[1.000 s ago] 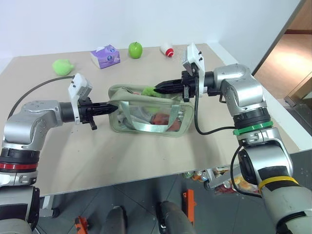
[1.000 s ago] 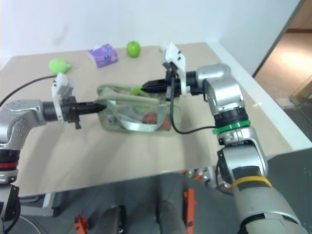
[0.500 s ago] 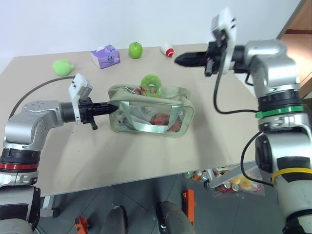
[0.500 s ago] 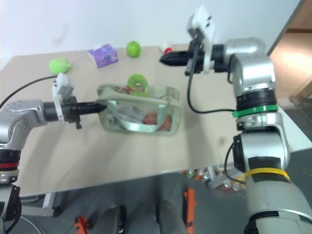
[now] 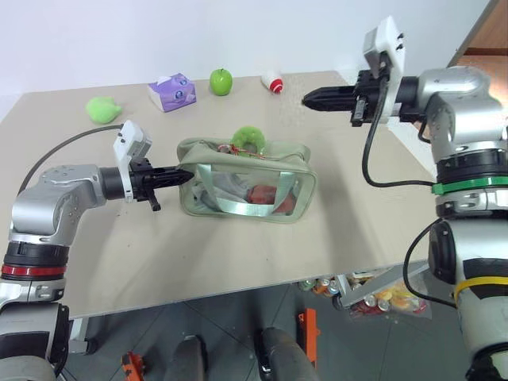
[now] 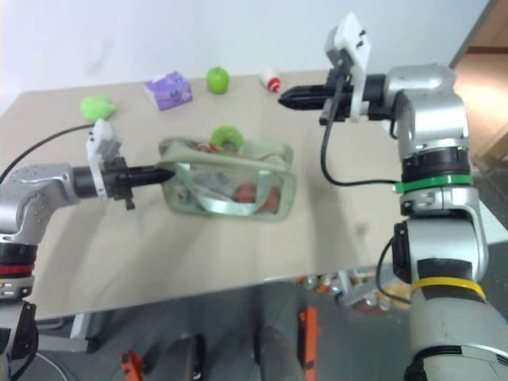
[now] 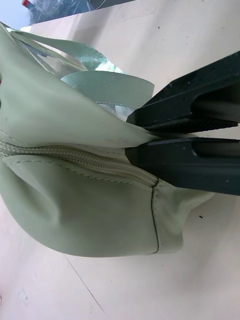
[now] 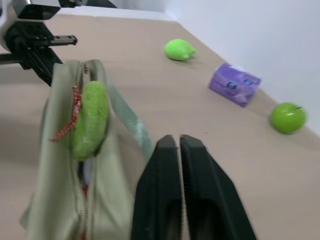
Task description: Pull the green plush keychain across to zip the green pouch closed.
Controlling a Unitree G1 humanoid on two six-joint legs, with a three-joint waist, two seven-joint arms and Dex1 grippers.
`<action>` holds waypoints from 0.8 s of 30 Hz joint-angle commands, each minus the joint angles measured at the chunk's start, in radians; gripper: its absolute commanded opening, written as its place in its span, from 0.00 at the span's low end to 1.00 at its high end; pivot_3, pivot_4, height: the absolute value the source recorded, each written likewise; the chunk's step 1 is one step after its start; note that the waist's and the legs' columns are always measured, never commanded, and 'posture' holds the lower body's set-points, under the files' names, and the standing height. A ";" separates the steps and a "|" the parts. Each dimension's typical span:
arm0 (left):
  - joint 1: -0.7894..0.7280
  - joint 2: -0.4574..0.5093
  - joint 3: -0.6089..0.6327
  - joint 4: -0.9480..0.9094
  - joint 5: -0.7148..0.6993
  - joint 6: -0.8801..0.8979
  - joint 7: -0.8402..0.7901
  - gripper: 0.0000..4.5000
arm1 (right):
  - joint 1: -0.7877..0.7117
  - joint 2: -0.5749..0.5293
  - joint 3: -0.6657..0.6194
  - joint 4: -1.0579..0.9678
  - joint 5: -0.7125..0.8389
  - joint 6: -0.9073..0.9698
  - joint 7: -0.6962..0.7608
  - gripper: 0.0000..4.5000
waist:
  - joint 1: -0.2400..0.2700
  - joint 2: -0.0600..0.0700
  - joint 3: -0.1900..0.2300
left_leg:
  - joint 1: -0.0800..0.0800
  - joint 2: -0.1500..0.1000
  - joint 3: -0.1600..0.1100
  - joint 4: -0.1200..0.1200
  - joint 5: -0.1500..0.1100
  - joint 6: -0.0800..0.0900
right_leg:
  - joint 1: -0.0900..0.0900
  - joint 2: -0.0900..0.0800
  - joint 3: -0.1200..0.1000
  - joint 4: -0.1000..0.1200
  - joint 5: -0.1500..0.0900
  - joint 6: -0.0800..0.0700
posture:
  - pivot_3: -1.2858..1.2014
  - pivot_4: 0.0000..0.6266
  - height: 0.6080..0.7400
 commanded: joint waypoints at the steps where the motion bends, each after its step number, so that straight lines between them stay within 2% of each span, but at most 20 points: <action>1: -0.016 -0.004 0.004 -0.012 -0.001 -0.009 -0.003 0.00 | 0.006 -0.004 -0.029 -0.118 0.056 0.052 0.029 0.34 | 0.003 0.000 0.000 | 0.000 0.000 0.000 0.000 0.000 0.000 | 0.000 0.000 0.000 0.000 0.000 0.000 | 0.52 0.24 1.00; 5: -0.013 -0.002 0.008 -0.017 -0.002 -0.006 -0.001 0.00 | 0.048 -0.023 0.004 -0.181 0.069 0.087 0.094 0.65 | 0.009 0.000 0.000 | 0.000 0.000 0.000 0.000 0.000 0.000 | 0.000 0.000 0.000 0.000 0.000 0.000 | 0.52 0.24 1.00; 6: -0.012 -0.001 0.009 -0.017 -0.002 -0.006 -0.001 0.00 | 0.058 -0.024 0.005 -0.203 0.082 0.098 0.112 0.68 | 0.011 0.000 0.000 | 0.000 0.000 0.000 0.000 0.000 0.000 | 0.000 0.000 0.000 0.000 0.000 0.000 | 0.52 0.24 1.00; 13: -0.013 -0.003 0.013 -0.020 -0.004 -0.007 0.004 0.00 | 0.074 0.028 0.047 -0.236 0.066 0.108 0.105 0.68 | 0.016 0.000 0.000 | 0.001 0.000 0.000 0.000 0.000 0.000 | 0.000 0.001 0.000 0.000 0.000 -0.001 | 0.52 0.24 1.00; 24: -0.001 -0.004 0.019 -0.040 -0.009 -0.003 0.011 0.00 | -0.014 0.138 0.095 -0.021 -0.036 -0.046 0.052 0.68 | 0.019 0.000 0.000 | 0.000 0.000 0.000 0.000 0.000 0.000 | 0.000 0.000 0.000 0.000 0.000 0.000 | 0.52 0.24 1.00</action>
